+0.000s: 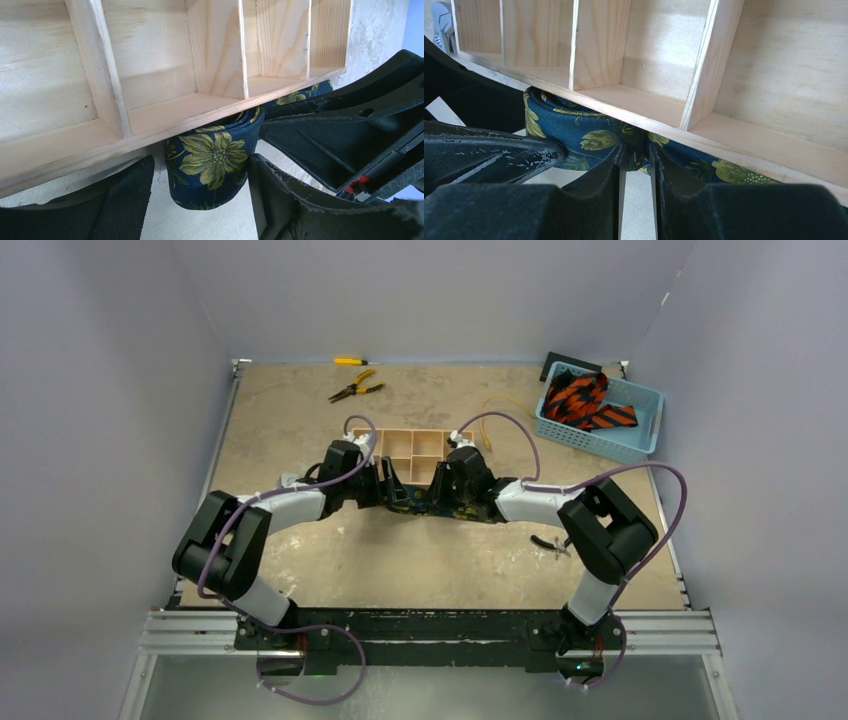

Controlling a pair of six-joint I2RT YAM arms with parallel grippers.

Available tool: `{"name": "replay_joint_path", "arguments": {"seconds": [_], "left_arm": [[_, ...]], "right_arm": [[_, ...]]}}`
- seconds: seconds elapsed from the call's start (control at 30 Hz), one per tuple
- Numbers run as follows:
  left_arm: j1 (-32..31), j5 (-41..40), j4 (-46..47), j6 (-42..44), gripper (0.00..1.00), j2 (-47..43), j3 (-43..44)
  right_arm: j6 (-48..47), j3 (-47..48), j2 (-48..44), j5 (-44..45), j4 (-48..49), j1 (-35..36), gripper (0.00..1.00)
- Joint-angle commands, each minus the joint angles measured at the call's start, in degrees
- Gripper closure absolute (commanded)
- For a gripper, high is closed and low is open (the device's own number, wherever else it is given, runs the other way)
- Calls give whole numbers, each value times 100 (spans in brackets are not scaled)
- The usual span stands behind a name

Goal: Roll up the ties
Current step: Roll the tie at the center of the board.

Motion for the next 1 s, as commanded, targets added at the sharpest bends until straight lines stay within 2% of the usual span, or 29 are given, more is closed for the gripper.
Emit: {"name": "replay_joint_path", "arguments": {"seconds": [0.0, 0.33, 0.53, 0.73, 0.83, 0.97], "left_arm": [[-16, -161, 263, -241, 36, 88, 193], [-142, 70, 657, -529, 39, 313, 160], [-205, 171, 829, -630, 66, 366, 143], [-349, -42, 547, -536, 86, 184, 250], [-511, -579, -191, -241, 100, 66, 523], [-768, -1561, -1409, 179, 100, 19, 1022]], "right_arm": [[32, 81, 59, -116, 174, -42, 73], [30, 54, 133, -181, 249, -55, 73], [28, 39, 134, -198, 263, -59, 73], [20, 41, 86, -223, 275, -59, 73], [-18, 25, -17, -214, 219, -59, 73], [-107, -44, -432, 27, 46, -61, 69]]}}
